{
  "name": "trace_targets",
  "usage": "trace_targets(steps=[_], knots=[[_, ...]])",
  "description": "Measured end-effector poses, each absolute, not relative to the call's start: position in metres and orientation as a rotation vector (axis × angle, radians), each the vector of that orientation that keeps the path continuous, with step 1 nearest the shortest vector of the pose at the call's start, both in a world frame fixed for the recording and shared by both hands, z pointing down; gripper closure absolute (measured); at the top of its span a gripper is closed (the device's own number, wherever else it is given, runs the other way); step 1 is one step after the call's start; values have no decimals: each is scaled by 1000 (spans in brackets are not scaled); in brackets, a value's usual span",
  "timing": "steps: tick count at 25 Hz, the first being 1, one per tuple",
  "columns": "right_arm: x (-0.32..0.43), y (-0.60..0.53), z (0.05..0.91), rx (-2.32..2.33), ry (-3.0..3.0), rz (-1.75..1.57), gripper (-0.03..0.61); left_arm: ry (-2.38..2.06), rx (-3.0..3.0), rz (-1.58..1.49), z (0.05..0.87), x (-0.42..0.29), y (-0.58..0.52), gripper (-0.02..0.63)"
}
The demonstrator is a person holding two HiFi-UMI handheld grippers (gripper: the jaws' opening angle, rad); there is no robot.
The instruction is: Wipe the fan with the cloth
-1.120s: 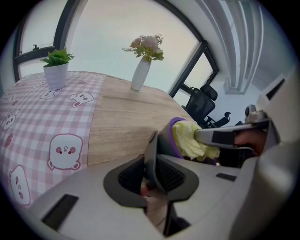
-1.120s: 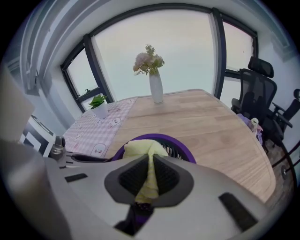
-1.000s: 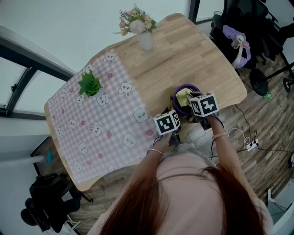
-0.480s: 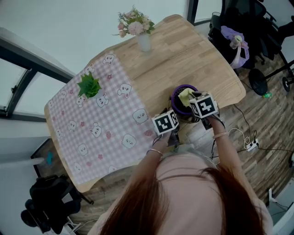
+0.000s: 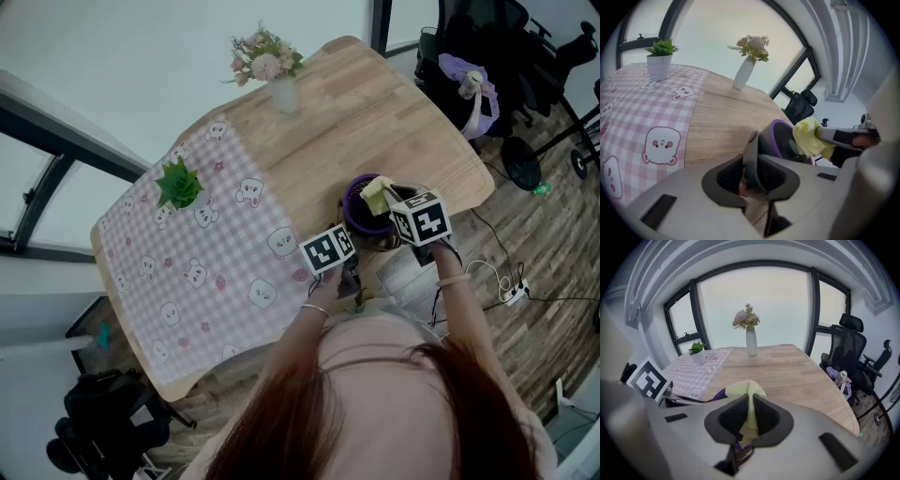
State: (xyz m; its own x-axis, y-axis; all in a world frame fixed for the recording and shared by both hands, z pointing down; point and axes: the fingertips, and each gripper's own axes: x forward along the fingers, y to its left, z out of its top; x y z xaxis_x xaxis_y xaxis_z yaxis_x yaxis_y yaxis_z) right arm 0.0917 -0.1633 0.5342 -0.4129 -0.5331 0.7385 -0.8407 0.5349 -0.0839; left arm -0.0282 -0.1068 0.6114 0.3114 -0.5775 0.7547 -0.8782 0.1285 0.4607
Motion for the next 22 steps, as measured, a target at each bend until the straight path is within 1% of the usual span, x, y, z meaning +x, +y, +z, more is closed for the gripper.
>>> trace_targets(steps=[11, 18, 22], knots=[[100, -146, 507, 1186, -2203, 559, 552, -1298, 1626, 375, 605, -26, -103, 518], [107, -137, 488, 1241, -2267, 462, 552, -1319, 1772, 430, 581, -23, -99, 518], [109, -130, 479, 1264, -2294, 393, 552, -1375, 1887, 460, 557, -21, -99, 532]])
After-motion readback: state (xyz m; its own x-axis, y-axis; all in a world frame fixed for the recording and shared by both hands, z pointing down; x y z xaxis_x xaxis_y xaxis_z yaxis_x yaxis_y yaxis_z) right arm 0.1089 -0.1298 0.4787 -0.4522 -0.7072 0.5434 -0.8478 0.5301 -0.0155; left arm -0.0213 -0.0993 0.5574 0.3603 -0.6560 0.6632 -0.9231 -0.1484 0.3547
